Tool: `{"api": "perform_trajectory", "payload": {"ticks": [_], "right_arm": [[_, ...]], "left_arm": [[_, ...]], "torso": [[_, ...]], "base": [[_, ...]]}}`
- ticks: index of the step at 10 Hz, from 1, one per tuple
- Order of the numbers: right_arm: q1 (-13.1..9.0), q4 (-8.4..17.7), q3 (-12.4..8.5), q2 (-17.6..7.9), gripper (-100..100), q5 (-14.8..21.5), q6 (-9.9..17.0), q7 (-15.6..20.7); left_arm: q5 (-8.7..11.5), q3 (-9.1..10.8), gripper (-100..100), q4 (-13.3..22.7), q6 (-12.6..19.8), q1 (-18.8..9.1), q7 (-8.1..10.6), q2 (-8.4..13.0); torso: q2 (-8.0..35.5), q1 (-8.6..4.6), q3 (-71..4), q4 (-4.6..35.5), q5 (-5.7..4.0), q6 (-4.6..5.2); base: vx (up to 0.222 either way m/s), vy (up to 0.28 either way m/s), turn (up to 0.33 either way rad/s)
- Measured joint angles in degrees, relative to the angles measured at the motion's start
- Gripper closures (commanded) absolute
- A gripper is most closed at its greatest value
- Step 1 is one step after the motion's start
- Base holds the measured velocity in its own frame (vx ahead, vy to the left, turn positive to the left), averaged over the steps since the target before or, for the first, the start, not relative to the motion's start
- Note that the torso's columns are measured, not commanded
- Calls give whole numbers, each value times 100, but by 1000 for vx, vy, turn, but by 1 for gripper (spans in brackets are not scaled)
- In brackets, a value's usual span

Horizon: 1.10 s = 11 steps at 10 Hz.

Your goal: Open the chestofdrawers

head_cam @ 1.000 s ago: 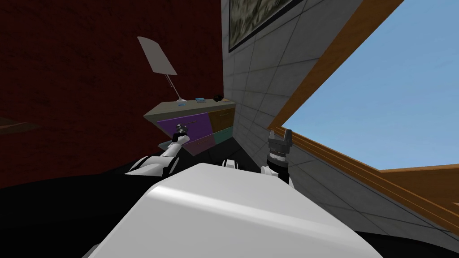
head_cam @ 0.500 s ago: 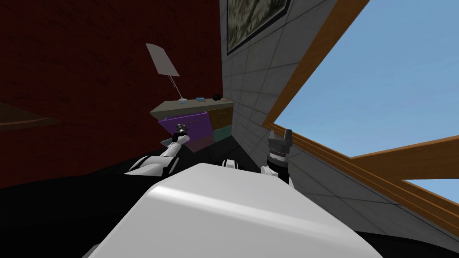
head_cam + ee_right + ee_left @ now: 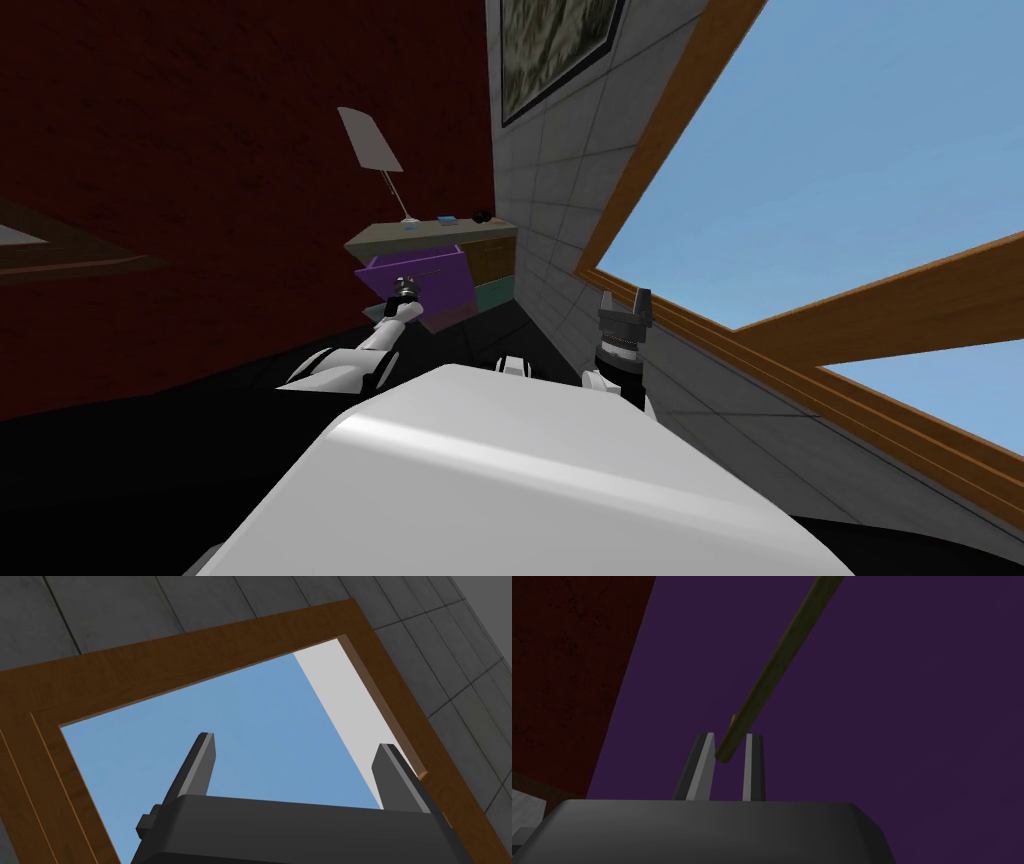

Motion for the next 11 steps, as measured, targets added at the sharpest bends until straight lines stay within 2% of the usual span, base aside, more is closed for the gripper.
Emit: {"api": "perform_trajectory", "payload": {"ticks": [1, 3, 4, 5, 7, 8, 11], "right_arm": [[1, 0, -1, -1, 0, 0, 0, 0], [3, 0, -1, -1, 0, 0, 0, 0], [3, 0, -1, -1, 0, 0, -1, 0], [3, 0, -1, -1, 0, 0, -1, 0], [3, 0, -1, -2, 0, 0, 0, 0], [2, 0, -2, -2, 0, 0, 0, 0], [2, 0, -2, -2, 0, 0, 0, 0]], "left_arm": [[-1, -12, -100, 12, 10, 15, 3, -17], [114, -14, -100, -22, 191, -10, 34, 210], [207, 117, -100, -185, 354, 14, -102, 248], [277, 153, -100, -211, 507, -40, -172, 363], [314, 51, -100, -77, 571, -142, -64, 521], [320, 49, 0, -74, 587, -144, -60, 529], [319, 47, 0, -70, 590, -140, -61, 524]], "torso": [[-27, 22, -17, 4, -8, -2], [-30, 2, -20, -7, -3, 1], [-24, 0, -16, -6, -2, 1], [-16, -2, -11, -4, -2, 1], [-4, 2, -4, 3, -5, 3], [-3, 2, -2, 3, -5, 2], [-7, 0, -6, -1, -3, -1]], "base": [[-31, -54, 9], [-5, -61, 12], [11, -63, 9], [2, -47, 10], [-4, -34, 7], [0, 0, 0], [0, 0, 0]]}}
